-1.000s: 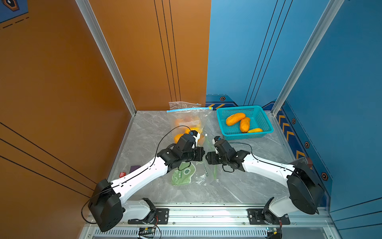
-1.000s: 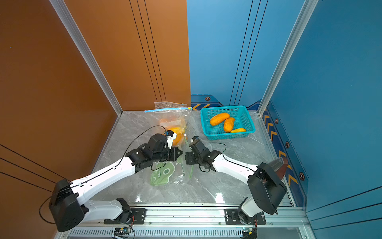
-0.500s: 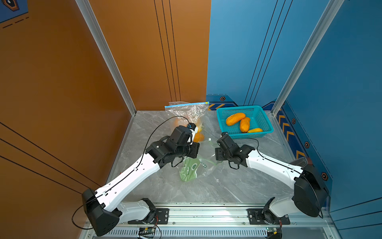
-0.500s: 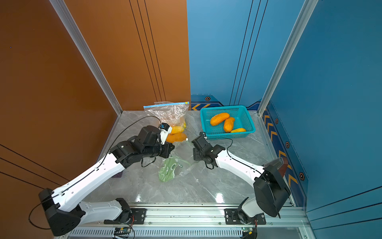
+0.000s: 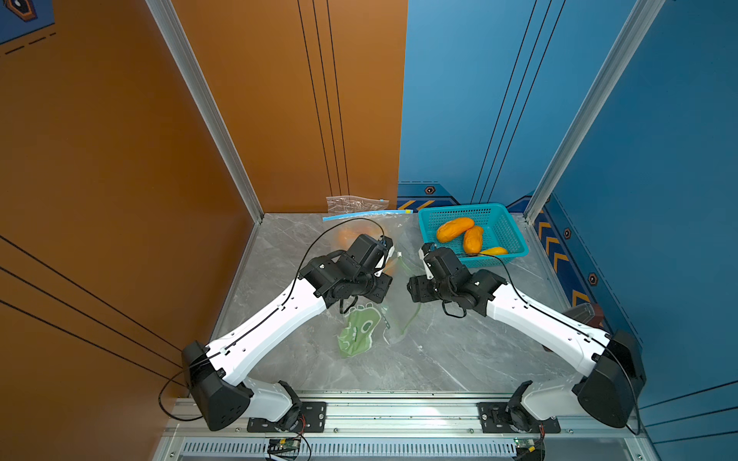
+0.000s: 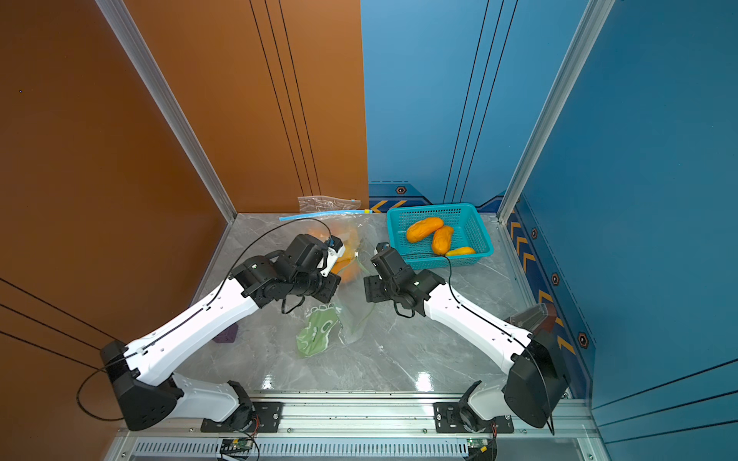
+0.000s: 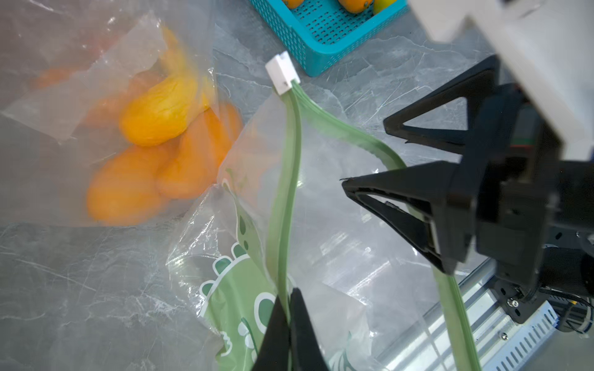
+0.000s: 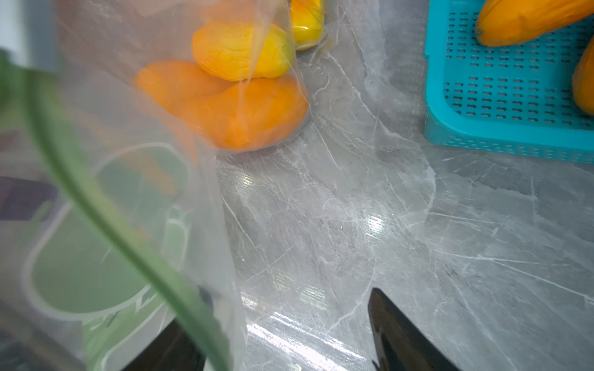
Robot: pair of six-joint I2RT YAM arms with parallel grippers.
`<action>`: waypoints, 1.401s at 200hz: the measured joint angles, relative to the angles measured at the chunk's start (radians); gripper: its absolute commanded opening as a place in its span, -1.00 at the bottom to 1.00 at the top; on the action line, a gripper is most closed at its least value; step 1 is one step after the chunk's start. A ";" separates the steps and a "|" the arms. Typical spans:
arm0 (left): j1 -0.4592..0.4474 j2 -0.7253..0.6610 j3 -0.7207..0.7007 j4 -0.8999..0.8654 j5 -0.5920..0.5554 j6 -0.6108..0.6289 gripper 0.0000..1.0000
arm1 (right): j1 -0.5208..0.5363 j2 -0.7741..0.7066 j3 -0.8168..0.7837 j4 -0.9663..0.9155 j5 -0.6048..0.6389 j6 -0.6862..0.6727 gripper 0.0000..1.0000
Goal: Place the mango in a zip-top bag and seal the zipper
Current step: Open the zipper of the food storage bag at the center of the board, then move the basket to the center of the board.
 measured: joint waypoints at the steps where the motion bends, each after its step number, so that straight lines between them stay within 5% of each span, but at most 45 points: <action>1: 0.000 0.001 0.000 0.000 0.000 0.000 -1.00 | 0.000 -0.002 0.000 -0.001 -0.001 0.000 0.56; 32: 0.000 0.026 0.016 -0.006 -0.016 0.000 -1.00 | -0.058 -0.119 0.002 -0.010 -0.048 -0.008 0.58; 62: 0.000 0.033 0.030 -0.006 -0.023 -0.001 -1.00 | -0.201 -0.153 0.043 -0.026 -0.078 -0.029 0.37; 122: 0.000 0.035 0.031 -0.003 -0.029 -0.005 -1.00 | -0.421 0.319 0.363 -0.097 -0.198 -0.161 0.24; 191: 0.006 0.024 0.016 0.021 -0.027 -0.028 -1.00 | -0.403 0.746 0.745 -0.219 -0.259 -0.259 0.09; 250: 0.008 0.021 0.003 0.044 -0.014 -0.035 -1.00 | -0.365 0.789 0.753 -0.280 -0.237 -0.282 -0.58; 280: 0.012 0.018 -0.002 0.045 -0.010 -0.039 -1.00 | -0.320 0.757 0.732 -0.282 -0.163 -0.261 -0.71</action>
